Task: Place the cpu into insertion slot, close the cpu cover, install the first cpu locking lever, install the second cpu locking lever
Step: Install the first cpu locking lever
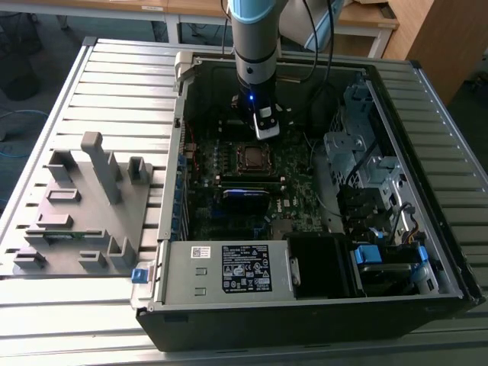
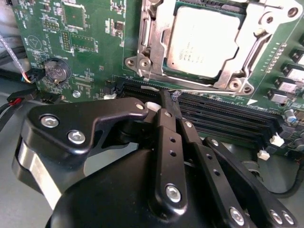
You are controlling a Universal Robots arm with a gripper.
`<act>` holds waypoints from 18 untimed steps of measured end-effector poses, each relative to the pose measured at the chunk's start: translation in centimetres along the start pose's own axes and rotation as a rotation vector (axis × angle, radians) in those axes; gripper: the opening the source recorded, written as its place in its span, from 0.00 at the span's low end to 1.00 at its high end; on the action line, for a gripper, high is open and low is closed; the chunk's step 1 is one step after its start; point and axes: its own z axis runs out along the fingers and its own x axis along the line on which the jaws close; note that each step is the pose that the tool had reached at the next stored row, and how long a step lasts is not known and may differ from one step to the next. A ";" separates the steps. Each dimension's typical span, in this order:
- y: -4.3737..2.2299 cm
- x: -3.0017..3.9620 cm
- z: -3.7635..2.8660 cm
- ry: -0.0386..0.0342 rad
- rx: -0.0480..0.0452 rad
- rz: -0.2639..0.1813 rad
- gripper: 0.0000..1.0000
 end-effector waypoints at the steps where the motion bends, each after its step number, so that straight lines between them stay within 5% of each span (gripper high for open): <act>1: 0.00 0.00 0.01 -0.0009 -0.0006 0.000 0.10; 18: -0.25 0.47 0.04 -0.0376 -0.0163 -0.010 0.10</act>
